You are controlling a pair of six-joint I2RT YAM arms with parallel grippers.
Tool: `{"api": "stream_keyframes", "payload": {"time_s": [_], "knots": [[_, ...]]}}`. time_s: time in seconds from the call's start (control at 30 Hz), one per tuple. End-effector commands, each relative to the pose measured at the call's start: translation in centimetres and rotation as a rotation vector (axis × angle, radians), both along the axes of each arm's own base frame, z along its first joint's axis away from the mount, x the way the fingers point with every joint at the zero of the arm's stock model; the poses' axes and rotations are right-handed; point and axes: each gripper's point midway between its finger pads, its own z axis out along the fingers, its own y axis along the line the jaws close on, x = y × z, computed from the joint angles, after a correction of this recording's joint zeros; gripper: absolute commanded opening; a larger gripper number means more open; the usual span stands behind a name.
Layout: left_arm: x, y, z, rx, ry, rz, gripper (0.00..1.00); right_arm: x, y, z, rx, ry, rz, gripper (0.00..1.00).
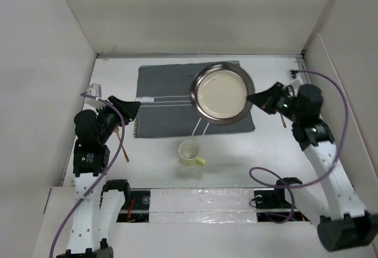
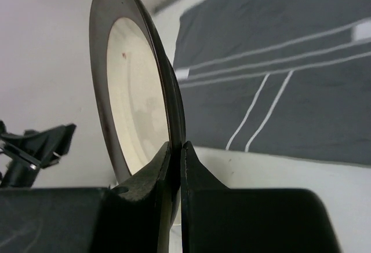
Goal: Set the dinner table for one person
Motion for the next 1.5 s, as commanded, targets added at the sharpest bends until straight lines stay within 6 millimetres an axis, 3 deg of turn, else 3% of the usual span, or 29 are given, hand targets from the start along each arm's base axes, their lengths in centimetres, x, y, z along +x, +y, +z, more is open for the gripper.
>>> {"api": "stream_keyframes", "payload": {"time_s": [0.0,0.1,0.13,0.2,0.23,0.33,0.37,0.43,0.5,0.57,0.6,0.7,0.8,0.93,1.13,1.37,1.47], "knots": [[-0.8,0.1,1.6,0.092,-0.046,-0.021,0.33,4.2,5.0,4.5,0.131,-0.204,0.081,0.0],[-1.0,0.6,-0.1,0.164,0.006,-0.008,0.33,6.5,8.6,4.9,0.139,-0.252,0.166,0.0],[-1.1,0.8,-0.6,0.186,0.018,0.006,0.33,8.9,9.3,3.1,0.136,-0.215,0.166,0.0],[-1.3,1.3,-1.9,0.22,0.045,0.019,0.33,10.6,10.6,2.0,0.153,-0.201,0.193,0.0],[-1.5,1.6,-2.0,0.222,0.037,0.04,0.33,12.3,11.3,0.9,0.182,-0.195,0.196,0.0],[-1.9,0.9,-2.2,0.209,-0.013,0.004,0.34,14.8,12.2,-0.2,0.218,-0.198,0.201,0.0],[-2.0,0.8,-2.0,0.211,-0.02,0.0,0.34,16.2,12.4,-2.2,0.212,-0.157,0.184,0.0],[-2.1,0.8,-1.9,0.214,-0.032,-0.001,0.35,17.5,12.9,-3.5,0.214,-0.131,0.157,0.0],[-1.6,0.6,-2.7,0.211,-0.017,-0.016,0.35,20.2,13.7,-7.1,0.238,-0.065,0.142,0.0],[-1.4,0.5,-3.1,0.211,-0.001,-0.024,0.35,20.6,13.8,-6.9,0.271,-0.073,0.141,0.0],[-1.4,0.4,-3.2,0.209,0.003,-0.032,0.35,21.2,14.0,-8.5,0.272,-0.048,0.136,0.0],[-1.3,0.4,-3.3,0.21,0.006,-0.03,0.35,22.4,13.9,-10.5,0.277,-0.021,0.1,0.0],[-1.3,0.3,-3.4,0.208,0.007,-0.036,0.35,22.7,14.9,-11.3,0.282,-0.003,0.122,0.0],[-1.2,0.2,-3.8,0.207,0.023,-0.043,0.35,22.9,16.0,-13.2,0.29,0.039,0.131,0.0],[-1.2,0.2,-3.7,0.205,0.02,-0.043,0.35,22.7,16.8,-14.2,0.322,0.079,0.148,0.0],[-1.3,0.2,-3.6,0.204,0.014,-0.04,0.35,22.0,16.6,-18.4,0.313,0.175,0.102,0.0],[-1.2,0.3,-3.6,0.205,0.017,-0.038,0.35,21.7,16.3,-19.2,0.302,0.187,0.088,0.2]]}}
